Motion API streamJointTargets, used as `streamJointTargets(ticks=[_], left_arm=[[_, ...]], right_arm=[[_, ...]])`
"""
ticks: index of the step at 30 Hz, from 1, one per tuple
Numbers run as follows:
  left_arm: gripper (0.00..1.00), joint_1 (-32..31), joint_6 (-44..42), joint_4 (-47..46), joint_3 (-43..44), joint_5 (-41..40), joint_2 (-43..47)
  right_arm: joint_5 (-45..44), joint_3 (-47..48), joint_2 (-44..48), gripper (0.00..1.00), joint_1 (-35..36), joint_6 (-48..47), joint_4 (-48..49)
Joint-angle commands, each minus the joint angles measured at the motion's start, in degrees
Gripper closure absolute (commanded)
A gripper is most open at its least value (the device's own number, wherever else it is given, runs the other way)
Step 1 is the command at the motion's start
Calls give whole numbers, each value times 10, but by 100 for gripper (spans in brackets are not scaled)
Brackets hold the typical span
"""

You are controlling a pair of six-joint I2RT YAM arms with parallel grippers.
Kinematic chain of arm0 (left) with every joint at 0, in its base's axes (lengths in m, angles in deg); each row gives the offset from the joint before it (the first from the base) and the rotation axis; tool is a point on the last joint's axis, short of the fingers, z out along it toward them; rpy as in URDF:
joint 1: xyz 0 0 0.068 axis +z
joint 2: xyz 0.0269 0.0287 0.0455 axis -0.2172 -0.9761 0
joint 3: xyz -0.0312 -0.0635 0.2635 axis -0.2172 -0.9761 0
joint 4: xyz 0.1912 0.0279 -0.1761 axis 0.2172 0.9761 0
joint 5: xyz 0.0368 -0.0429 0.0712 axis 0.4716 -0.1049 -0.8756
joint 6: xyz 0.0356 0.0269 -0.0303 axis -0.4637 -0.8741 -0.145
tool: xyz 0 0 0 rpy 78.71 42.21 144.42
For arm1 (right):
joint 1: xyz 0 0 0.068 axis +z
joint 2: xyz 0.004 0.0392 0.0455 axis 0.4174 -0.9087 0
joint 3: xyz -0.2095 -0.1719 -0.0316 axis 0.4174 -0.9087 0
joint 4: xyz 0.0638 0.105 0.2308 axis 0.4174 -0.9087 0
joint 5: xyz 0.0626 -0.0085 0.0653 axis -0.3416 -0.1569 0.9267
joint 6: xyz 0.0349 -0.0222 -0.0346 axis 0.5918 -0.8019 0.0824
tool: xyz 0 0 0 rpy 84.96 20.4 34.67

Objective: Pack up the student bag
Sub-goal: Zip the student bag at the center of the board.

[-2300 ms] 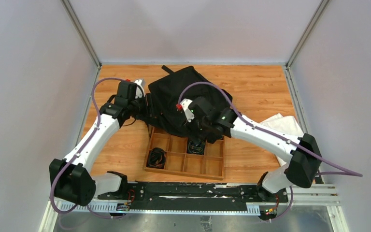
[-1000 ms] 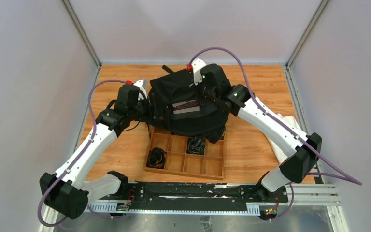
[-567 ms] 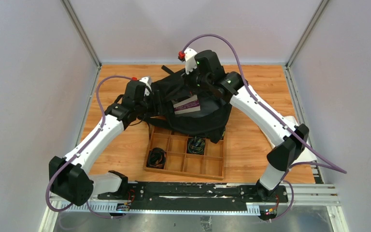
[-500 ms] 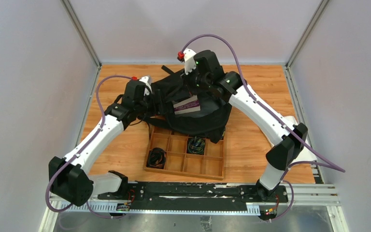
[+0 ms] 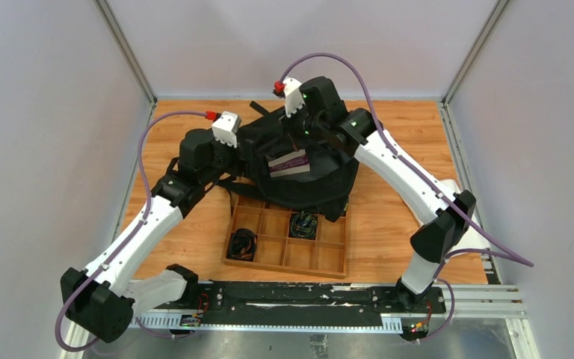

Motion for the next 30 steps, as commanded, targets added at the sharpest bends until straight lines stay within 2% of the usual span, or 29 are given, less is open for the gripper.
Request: streamJointTargets(ticks=[1,6,10,12,14,17,19,20,21,22,23,24,27,30], left_arm=[[19,-7,-105,-94,0,23,1],[20,-19,-172,-57,50,106,-52],[23,-28,-177,-72,59,125,-65],[28,-29,-171,-84,60,127,-72],[37,-29,-167,-89,63,132,-81],[57,-29,-166,-75,81,146,-105],[79,-29,-168,-61,97,146,-124],[94,-29,-167,-54,105,140,-131],[100,-29,-163,-46,114,129,-138],[100,-29,-158,-42,121,123,-142],[100,-29,-154,-42,124,120,-144],[100,-29,-149,-48,124,118,-143],[100,-29,-131,-78,119,109,-136],[100,-29,-119,-89,120,80,-131]], right_arm=[[29,32,0,100,-4,14,10],[28,42,-7,100,-7,21,-2],[40,43,-11,100,-8,23,-7],[45,45,-13,100,-8,26,-8],[50,45,-13,100,-9,28,-9],[56,42,-11,100,-11,31,-10],[59,39,-8,100,-13,33,-11],[61,37,-5,100,-15,34,-12],[61,36,-3,94,-17,37,-15],[61,33,2,75,-20,40,-20],[62,26,11,62,-25,41,-27],[61,13,31,55,-33,41,-35],[53,-85,122,44,-58,45,-26],[29,-227,244,37,-72,59,48]])
